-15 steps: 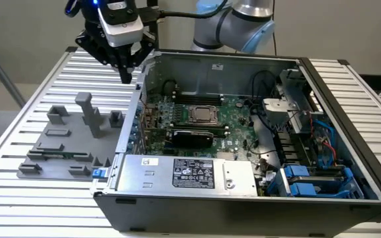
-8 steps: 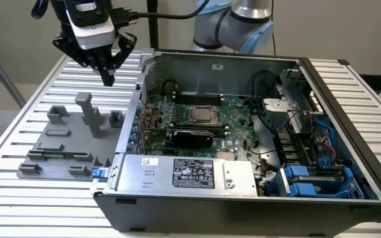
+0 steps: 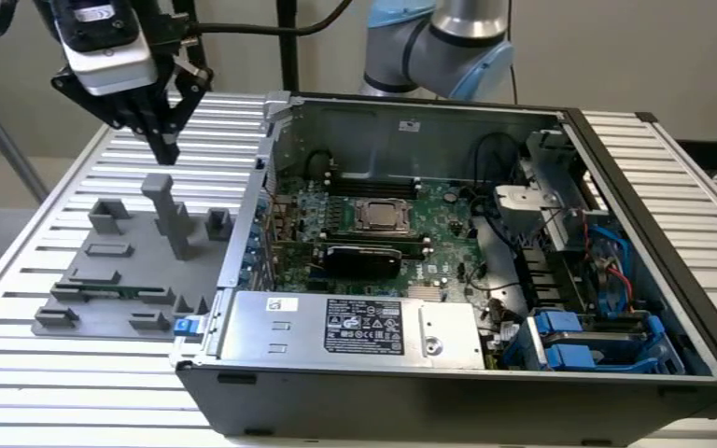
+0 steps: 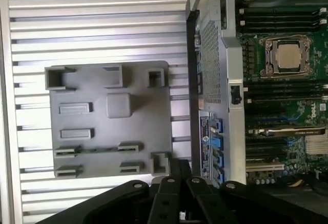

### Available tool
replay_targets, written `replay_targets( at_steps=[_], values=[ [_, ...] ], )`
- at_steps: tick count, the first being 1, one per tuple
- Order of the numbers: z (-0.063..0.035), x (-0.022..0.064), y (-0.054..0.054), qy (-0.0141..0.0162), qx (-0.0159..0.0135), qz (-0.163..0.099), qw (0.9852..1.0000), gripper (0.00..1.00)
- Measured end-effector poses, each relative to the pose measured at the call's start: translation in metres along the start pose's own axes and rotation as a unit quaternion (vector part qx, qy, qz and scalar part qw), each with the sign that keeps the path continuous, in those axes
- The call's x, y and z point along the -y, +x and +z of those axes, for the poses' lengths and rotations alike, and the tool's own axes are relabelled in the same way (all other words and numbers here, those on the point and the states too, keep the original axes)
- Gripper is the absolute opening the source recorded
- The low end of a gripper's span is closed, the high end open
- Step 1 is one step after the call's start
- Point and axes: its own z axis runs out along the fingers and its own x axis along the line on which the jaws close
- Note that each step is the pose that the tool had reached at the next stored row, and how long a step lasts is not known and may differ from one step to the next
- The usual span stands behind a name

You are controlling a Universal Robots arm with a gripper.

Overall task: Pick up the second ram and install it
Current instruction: 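Reach for the second ram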

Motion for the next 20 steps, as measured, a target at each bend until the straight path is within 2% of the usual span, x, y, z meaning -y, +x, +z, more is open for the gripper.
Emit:
replay_targets(
  at_steps=[5, 9, 20],
  values=[
    [-0.0002, 0.0032, 0.023, -0.0001, 0.0022, 0.0, 1.0, 0.0],
    [0.0015, 0.0053, 0.041, -0.0001, 0.0022, 0.0, 1.0, 0.0],
    [0.0147, 0.0097, 0.091, 0.0011, 0.0022, 0.0, 1.0, 0.0]
  ],
)
